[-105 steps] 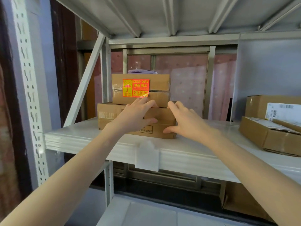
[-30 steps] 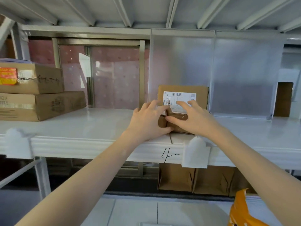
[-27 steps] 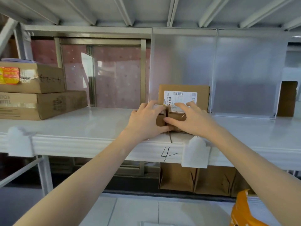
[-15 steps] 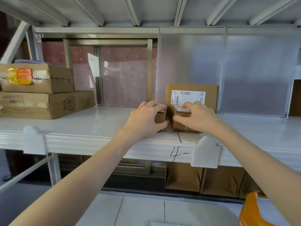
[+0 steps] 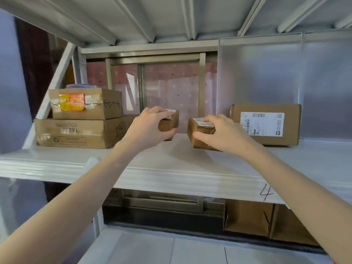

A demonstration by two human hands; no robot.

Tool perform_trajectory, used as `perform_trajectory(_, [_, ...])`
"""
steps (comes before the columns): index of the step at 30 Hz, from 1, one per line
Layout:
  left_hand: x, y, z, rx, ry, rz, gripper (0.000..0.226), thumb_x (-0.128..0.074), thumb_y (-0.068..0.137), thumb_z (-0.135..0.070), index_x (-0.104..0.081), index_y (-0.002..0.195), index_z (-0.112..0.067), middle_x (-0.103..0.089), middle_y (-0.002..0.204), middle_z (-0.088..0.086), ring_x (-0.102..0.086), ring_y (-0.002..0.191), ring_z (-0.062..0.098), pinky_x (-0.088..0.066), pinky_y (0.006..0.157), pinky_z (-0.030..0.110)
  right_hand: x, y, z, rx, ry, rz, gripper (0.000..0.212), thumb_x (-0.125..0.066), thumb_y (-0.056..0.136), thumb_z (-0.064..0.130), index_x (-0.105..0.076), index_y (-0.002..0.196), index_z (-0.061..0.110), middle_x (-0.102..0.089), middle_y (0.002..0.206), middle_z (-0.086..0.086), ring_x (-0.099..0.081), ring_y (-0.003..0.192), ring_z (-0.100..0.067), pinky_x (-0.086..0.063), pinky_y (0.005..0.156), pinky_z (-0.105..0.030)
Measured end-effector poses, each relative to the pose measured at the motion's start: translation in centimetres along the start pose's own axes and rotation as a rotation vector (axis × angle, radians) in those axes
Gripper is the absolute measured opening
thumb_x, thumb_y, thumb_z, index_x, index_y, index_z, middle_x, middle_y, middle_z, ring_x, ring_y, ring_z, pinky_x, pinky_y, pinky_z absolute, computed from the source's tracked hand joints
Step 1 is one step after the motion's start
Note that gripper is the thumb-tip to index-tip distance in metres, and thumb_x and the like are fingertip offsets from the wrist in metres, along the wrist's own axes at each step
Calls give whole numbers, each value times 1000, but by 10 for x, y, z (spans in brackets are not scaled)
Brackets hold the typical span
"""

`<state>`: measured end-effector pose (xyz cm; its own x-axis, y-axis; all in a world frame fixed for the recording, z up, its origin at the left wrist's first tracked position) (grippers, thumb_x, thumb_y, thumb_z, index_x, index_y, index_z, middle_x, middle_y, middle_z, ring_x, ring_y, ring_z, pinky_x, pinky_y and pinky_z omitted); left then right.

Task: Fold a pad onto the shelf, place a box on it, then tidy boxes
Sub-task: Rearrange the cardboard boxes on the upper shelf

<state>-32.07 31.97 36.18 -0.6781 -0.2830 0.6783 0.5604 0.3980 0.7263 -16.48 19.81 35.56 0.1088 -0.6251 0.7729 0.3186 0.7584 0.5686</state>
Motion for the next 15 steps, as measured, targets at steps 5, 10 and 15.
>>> perform_trajectory(5, [14,-9,61,38,23,42,50,-64,80,-47,-56,127,-31,-57,127,-1,-49,118,26,-39,101,39,-35,23,43,30,14,38,61,-50,78,62,-45,129,29,-48,126,-4,-48,116,-30,-33,85,-32])
perform_trajectory(10, [25,-16,107,36,28,100,48,-66,80,-42,-60,124,-25,-61,122,1,-54,111,23,-36,90,26,-58,40,85,50,4,50,59,-49,81,60,-43,131,28,-46,128,-3,-46,118,-33,-35,89,-34])
perform_trajectory(15, [24,-20,121,-43,-6,123,48,-69,79,-43,-59,124,-28,-62,118,0,-55,106,18,-36,82,22,-78,50,111,43,-18,62,62,-49,81,60,-42,133,27,-45,126,-5,-45,118,-36,-38,95,-39])
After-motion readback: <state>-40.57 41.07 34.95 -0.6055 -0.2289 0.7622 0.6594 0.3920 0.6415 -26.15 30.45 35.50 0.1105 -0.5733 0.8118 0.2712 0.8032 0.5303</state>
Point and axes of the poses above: each hand's wrist, its own y-axis towards the middle knuckle, its own x-axis out of the back of the hand, z = x × y, the point moved 4 cm from there along y, towards the middle knuckle
